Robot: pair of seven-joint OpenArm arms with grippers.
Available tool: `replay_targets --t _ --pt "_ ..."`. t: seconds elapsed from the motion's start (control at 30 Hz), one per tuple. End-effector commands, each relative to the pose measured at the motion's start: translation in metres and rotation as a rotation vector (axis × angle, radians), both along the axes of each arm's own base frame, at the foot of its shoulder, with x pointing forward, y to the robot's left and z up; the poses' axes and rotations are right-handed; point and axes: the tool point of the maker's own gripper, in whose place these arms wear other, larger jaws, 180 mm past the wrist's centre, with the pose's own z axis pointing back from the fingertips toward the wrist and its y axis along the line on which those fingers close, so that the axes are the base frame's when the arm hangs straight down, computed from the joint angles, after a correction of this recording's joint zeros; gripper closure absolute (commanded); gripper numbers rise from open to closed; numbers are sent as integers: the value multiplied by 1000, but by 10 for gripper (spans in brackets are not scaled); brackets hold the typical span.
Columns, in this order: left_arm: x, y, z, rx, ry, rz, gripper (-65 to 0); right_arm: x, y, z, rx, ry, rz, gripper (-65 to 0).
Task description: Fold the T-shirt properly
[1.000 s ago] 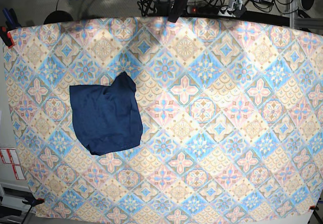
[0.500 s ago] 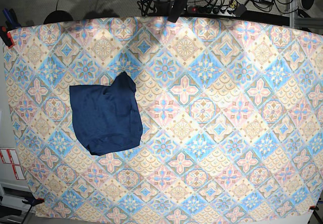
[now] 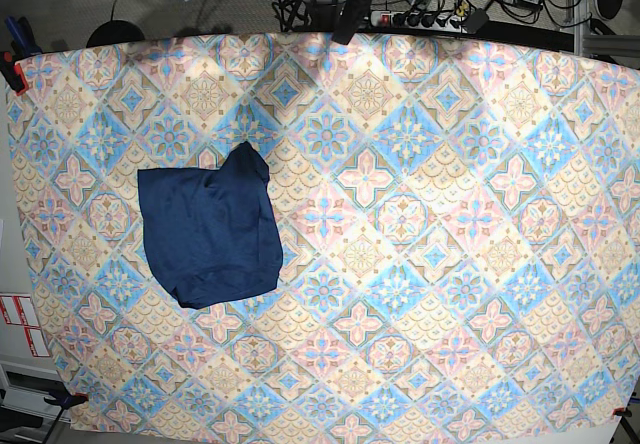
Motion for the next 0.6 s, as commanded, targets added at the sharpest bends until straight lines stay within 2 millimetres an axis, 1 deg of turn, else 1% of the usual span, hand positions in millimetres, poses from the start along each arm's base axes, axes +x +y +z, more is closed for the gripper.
replay_targets --t 0.0,0.07,0.17,0.23,0.3,0.4,0.57 --pt "0 0 -1 -5 8 -1 0 1 13 1 31 -8 10 -48" --pt "0 0 -4 -5 31 4 0 4 33 2 64 -13 16 -48" --pt "-3 -1 -7 -10 66 11 0 6 64 4 110 -15 -20 -48" --pt "-9 -3 -7 -13 84 14 0 10 76 6 123 -31 -43 -48" --pt "-9 -5 -7 -16 84 14 0 14 81 6 117 -51 -55 -48" --pt "-7 -5 -7 -16 81 17 0 13 74 0 56 -42 -66 -48" --pt "1 -5 -8 -17 67 26 0 14 74 0 54 -45 -68 -48"
